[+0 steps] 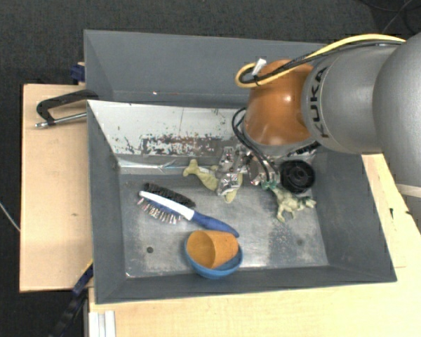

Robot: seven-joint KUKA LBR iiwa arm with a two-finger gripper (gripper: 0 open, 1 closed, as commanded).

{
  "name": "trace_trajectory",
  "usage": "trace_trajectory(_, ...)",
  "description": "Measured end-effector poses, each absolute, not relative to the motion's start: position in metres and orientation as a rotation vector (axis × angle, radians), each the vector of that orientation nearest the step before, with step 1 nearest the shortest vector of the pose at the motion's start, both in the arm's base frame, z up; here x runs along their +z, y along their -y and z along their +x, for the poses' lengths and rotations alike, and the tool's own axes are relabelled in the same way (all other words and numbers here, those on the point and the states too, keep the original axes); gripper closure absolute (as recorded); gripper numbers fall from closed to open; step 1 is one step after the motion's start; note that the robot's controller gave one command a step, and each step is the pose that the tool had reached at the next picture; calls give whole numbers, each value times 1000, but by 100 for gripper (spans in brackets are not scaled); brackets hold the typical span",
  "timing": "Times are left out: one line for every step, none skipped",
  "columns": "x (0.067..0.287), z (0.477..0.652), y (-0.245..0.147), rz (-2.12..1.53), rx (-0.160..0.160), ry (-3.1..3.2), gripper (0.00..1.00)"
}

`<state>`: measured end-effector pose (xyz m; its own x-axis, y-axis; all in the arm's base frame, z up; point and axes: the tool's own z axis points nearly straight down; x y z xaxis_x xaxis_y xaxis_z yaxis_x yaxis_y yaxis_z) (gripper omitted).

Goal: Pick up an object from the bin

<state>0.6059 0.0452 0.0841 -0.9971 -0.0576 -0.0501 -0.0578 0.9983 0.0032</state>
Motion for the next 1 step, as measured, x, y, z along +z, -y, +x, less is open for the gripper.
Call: trace_trajectory(220, 604, -69, -136, 4, -3122, 100)
